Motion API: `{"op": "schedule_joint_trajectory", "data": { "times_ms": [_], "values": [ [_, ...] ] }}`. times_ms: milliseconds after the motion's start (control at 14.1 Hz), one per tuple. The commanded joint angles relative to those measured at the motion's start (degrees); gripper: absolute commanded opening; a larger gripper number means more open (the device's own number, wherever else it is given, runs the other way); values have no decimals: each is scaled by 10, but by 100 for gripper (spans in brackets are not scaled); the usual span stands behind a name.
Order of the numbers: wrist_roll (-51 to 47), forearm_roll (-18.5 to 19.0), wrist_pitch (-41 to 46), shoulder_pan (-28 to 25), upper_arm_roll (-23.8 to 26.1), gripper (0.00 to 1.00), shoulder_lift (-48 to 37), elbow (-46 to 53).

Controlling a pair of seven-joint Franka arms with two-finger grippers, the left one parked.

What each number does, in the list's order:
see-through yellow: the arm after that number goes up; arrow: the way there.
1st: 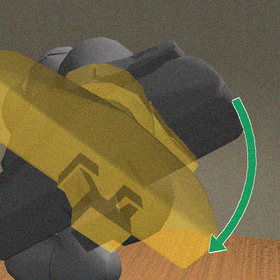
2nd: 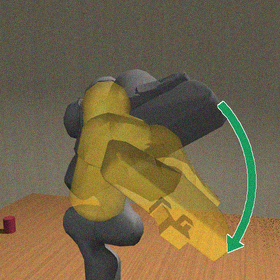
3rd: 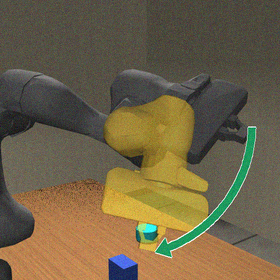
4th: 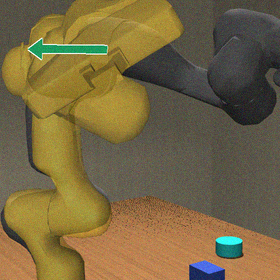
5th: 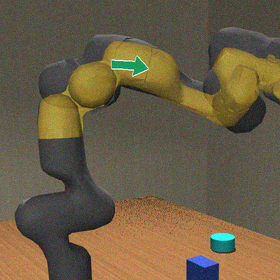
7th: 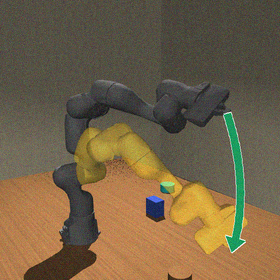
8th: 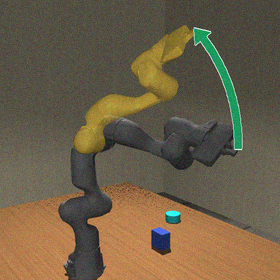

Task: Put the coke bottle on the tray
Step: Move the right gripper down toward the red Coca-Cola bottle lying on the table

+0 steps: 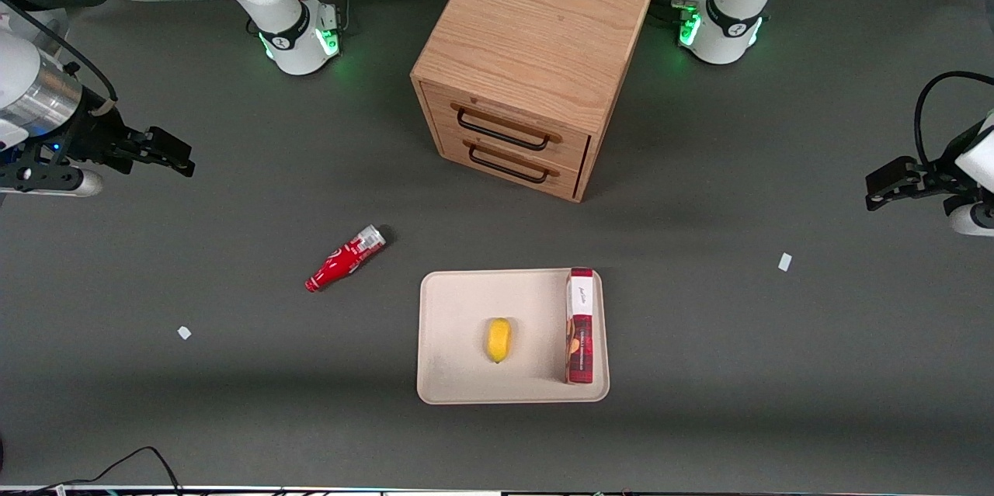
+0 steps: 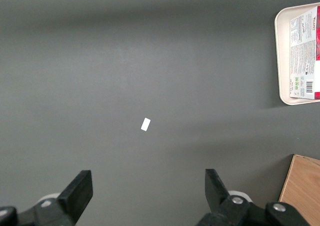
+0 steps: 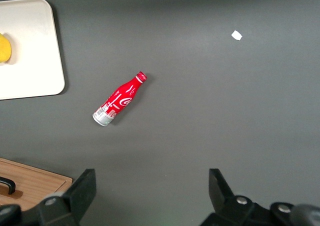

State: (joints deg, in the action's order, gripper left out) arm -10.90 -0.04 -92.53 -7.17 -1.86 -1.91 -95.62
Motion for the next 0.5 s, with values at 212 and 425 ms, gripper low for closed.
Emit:
{"op": "schedule_joint_trajectory", "data": {
  "times_ms": [212,425],
  "values": [
    [-17,-2,-12,1,-6,100,-6,-10],
    [-60,-9,-13,-1,1,100,5,-10]
  ]
}}
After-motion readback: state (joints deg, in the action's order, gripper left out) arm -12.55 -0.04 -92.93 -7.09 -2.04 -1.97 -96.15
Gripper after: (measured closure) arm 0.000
